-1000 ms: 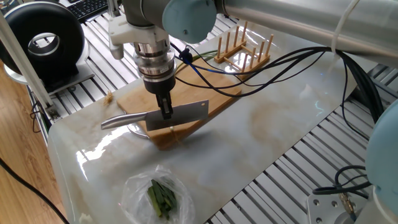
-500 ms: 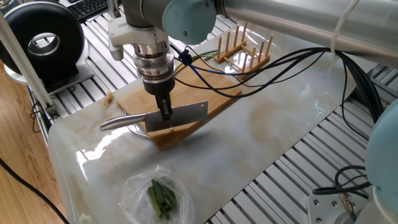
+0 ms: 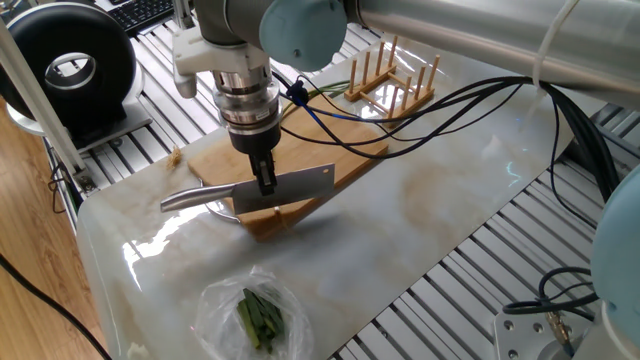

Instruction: Chop the green garlic

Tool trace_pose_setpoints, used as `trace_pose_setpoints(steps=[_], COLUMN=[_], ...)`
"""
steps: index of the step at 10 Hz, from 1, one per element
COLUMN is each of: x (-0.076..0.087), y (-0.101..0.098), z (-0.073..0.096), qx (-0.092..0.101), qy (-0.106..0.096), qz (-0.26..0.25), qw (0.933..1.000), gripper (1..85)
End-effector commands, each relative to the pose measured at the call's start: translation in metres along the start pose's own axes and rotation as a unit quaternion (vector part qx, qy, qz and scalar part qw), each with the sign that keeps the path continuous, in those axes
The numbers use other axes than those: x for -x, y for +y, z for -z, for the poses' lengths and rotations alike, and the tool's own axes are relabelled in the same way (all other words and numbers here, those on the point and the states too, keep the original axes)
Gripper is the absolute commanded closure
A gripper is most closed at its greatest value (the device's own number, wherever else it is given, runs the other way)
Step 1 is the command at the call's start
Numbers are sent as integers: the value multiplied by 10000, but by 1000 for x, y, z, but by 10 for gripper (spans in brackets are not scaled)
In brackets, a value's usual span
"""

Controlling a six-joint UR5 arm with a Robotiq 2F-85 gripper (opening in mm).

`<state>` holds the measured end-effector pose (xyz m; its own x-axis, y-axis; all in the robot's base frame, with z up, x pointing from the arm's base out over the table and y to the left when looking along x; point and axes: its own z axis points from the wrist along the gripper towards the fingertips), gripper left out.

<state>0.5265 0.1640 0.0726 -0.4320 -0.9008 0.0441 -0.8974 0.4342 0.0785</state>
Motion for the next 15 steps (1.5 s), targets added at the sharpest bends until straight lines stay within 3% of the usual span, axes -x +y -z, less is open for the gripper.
trace_pose_setpoints(steps=[1,4,15], x=[2,6,-2], y=[-1,4,0], z=[0,-1,-4], qx=[3,60,-23], qy=[-32,-98,57], qz=[-22,-30,-45], qw=[10000,9999,10000], gripper=[843,843,843])
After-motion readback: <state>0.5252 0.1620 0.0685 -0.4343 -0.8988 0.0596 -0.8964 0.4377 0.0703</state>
